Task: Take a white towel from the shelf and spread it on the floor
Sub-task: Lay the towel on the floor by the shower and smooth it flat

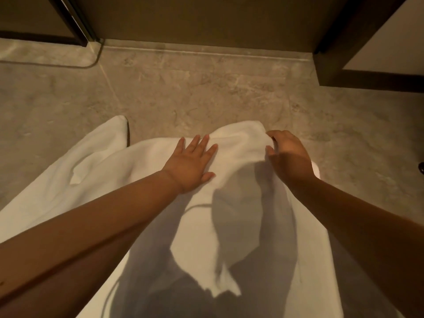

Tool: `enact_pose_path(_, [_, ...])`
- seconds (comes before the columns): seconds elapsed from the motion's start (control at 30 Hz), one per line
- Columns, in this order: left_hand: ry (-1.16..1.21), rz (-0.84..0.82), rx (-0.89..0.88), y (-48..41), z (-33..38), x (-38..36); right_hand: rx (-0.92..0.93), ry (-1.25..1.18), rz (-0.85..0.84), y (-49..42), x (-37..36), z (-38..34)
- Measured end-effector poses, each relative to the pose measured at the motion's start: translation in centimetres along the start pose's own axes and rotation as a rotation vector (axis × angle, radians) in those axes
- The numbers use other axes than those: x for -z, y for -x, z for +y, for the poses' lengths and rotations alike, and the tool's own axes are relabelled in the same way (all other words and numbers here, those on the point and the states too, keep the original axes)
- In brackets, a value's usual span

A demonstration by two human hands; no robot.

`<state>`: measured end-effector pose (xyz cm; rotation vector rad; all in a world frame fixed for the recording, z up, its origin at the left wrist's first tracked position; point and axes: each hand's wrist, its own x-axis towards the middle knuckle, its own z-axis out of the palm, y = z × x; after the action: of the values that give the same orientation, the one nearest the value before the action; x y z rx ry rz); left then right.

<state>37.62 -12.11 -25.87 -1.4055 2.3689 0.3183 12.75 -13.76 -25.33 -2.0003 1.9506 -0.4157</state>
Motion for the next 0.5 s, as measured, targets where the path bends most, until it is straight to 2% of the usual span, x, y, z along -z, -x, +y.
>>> enact_pose_path(0.07, [0.066,0.065,0.012,0.0,0.4,-0.1,0.093,0.027,0.043,0.8,0.1,-0.2])
enact_pose_path(0.17, [0.167,0.345,0.024,0.4,0.5,-0.1,0.224,0.024,-0.006,2.4,0.4,-0.7])
enact_pose_path(0.23, [0.291,0.458,0.055,0.2,0.2,0.1,0.373,0.07,-0.064,4.0,-0.1,-0.8])
enact_pose_path(0.3, [0.321,0.45,0.042,-0.1,-0.1,0.2,0.443,0.128,-0.129,5.5,-1.0,-0.9])
enact_pose_path(0.37, [0.279,0.348,-0.023,-0.4,-0.1,0.0,0.425,0.149,-0.184,6.5,-1.8,-1.0])
enact_pose_path(0.43, [0.24,0.231,-0.068,-0.6,0.1,-0.4,0.395,0.115,-0.177,6.7,-2.2,-1.1])
enact_pose_path(0.5, [0.217,0.183,-0.064,-0.7,0.2,-0.5,0.35,0.04,-0.148,6.5,-2.1,-1.0])
